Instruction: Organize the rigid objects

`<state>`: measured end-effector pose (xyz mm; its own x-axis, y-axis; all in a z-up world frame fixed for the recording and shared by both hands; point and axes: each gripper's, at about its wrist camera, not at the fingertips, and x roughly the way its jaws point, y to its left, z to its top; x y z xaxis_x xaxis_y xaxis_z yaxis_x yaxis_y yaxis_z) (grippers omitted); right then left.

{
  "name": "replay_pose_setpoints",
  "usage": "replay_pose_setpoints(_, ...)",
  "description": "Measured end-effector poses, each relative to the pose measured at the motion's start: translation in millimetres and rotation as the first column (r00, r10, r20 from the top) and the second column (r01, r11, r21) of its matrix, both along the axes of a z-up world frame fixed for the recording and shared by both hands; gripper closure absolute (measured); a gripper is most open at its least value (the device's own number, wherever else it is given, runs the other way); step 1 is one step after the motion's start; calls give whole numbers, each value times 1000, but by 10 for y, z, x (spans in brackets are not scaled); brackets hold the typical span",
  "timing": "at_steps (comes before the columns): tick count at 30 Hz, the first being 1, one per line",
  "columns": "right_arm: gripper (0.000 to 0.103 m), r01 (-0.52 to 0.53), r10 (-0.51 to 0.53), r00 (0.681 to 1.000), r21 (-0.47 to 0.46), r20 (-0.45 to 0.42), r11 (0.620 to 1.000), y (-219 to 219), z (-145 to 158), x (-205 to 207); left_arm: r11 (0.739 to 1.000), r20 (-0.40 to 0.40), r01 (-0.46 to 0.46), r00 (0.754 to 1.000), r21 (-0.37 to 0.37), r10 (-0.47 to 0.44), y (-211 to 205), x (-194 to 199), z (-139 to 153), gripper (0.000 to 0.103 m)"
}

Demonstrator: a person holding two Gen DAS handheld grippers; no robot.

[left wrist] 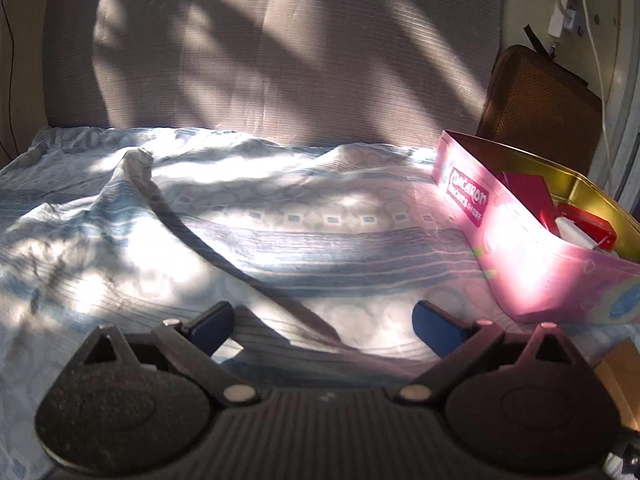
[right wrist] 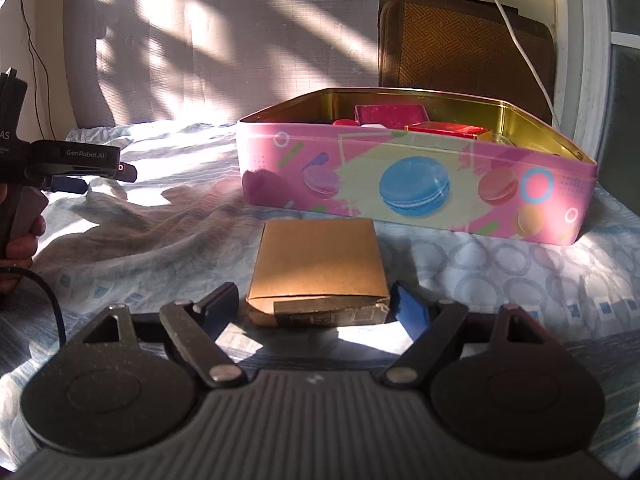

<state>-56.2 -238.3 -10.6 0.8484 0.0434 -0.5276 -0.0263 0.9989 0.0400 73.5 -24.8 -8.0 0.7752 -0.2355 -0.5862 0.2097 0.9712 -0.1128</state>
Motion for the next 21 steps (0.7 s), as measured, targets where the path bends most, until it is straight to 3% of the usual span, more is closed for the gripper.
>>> replay_pose_setpoints(6, 18, 1, -1, 1000, -14, 0, 1000, 14, -6, -3, 992, 56, 59, 996, 110, -66, -396, -160, -7, 5)
replay_pose_setpoints(11, 18, 2, -2, 1000, -18, 0, 1000, 17, -8, -7, 993, 41, 46, 998, 105, -50, -389, -136, -17, 6)
replay_pose_setpoints(21, 18, 6, -6, 1000, -20, 0, 1000, 17, -4, -12, 985, 79, 57, 994, 162, -70, -466, -201, -12, 6)
